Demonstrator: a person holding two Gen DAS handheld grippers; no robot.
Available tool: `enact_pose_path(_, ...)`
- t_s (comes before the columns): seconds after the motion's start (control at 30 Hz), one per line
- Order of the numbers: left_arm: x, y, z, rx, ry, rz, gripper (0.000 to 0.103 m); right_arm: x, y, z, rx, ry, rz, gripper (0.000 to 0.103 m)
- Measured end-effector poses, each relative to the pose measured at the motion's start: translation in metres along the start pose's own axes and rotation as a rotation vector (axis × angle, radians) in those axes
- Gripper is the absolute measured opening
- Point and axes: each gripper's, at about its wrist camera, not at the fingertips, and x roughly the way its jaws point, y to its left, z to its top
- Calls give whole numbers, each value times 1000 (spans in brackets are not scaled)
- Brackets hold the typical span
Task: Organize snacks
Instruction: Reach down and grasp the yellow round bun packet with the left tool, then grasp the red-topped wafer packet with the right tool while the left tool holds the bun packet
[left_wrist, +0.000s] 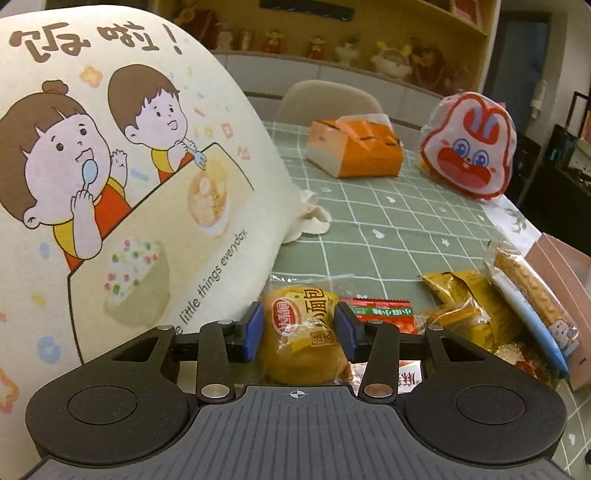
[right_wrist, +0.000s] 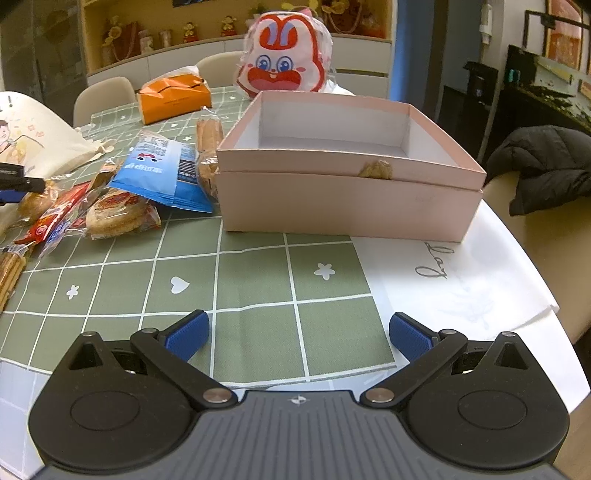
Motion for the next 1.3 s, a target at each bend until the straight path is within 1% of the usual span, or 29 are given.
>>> enact_pose_path(0.1,-1,2,1,-11,5,-2,49,-1,2,1,-4,7,3,103)
enact_pose_path(0.2,-2,0,4,1,36,-10,48,0,5,3,-24,12,21,103)
enact_pose_path(0.3,-2,-8,4,63,74,-49,52,0,8,3,-27,10,15,103)
enact_pose_path(0.37,-3,-7,1,85,72,-44,56,-1,11,3,-38,5,3,103)
enact_pose_path(0.43,2,-2,1,56,75,-41,61,-4,18,2,-73,-13,-23,103)
enact_pose_path(0.5,6,3,3,17,77,-38,62,-7,27,1,-112,-29,-35,103)
enact_pose_path(0.57,9,1,4,10,86,-31,62,-9,31,2,-111,-27,-13,103)
enact_pose_path(0.7,14,-9,4,47,94,-14,64,-6,30,5,-49,0,66,103)
enact_pose_path(0.8,14,-8,2,54,89,-14,66,-10,35,4,-62,-19,69,103)
enact_pose_path(0.9,15,-5,2,32,92,-24,66,-16,40,4,-65,-27,85,103)
enact_pose_path(0.97,13,-5,2,36,90,-28,65,-17,42,6,-54,-25,97,103)
enact_pose_path(1.07,5,-4,-3,34,98,-71,61,-18,47,7,-47,-32,89,103)
enact_pose_path(1.1,-2,-2,-7,23,95,-103,60,-19,49,8,-51,-29,96,103)
enact_pose_path(1.23,-32,7,-30,-13,86,-199,59,-25,69,11,-92,-41,133,103)
enact_pose_path(1.3,-53,12,-44,-34,83,-237,59,-29,83,13,-109,-48,175,103)
